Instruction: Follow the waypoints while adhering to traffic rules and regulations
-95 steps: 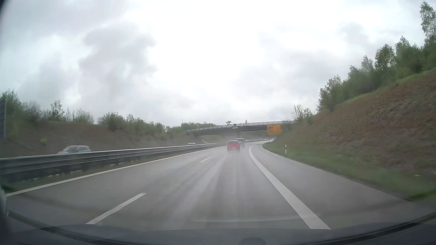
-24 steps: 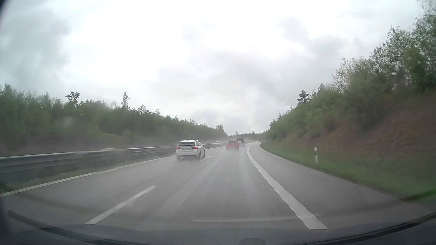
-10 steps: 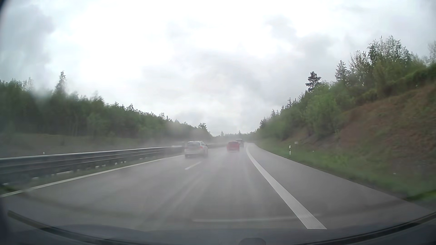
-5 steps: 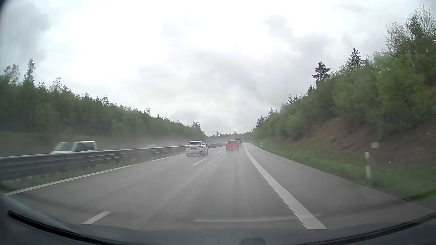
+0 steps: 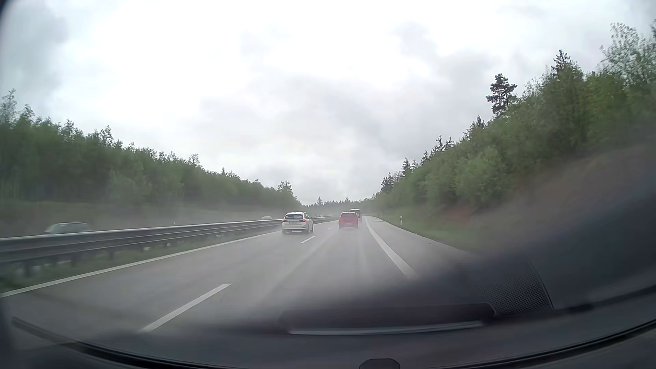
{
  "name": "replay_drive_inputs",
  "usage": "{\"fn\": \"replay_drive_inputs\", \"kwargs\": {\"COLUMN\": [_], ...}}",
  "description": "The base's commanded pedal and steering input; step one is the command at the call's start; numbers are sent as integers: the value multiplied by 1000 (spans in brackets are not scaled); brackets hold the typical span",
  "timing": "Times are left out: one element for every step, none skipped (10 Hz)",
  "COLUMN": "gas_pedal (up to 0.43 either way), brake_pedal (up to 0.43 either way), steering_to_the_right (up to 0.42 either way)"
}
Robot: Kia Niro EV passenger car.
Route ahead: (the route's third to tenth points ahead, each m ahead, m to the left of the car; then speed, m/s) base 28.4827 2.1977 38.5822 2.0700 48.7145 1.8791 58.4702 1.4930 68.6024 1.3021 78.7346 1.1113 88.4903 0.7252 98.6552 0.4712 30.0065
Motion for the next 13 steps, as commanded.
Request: {"fn": "replay_drive_inputs", "kwargs": {"gas_pedal": [319, 319, 319, 319, 319, 319, 319, 319, 319, 319, 319, 319, 319], "brake_pedal": [0, 0, 0, 0, 0, 0, 0, 0, 0, 0, 0, 0, 0], "steering_to_the_right": [7, 7, 7, 7, 6, 4, 2, 0, 0, 0, 0, 0, 0]}}
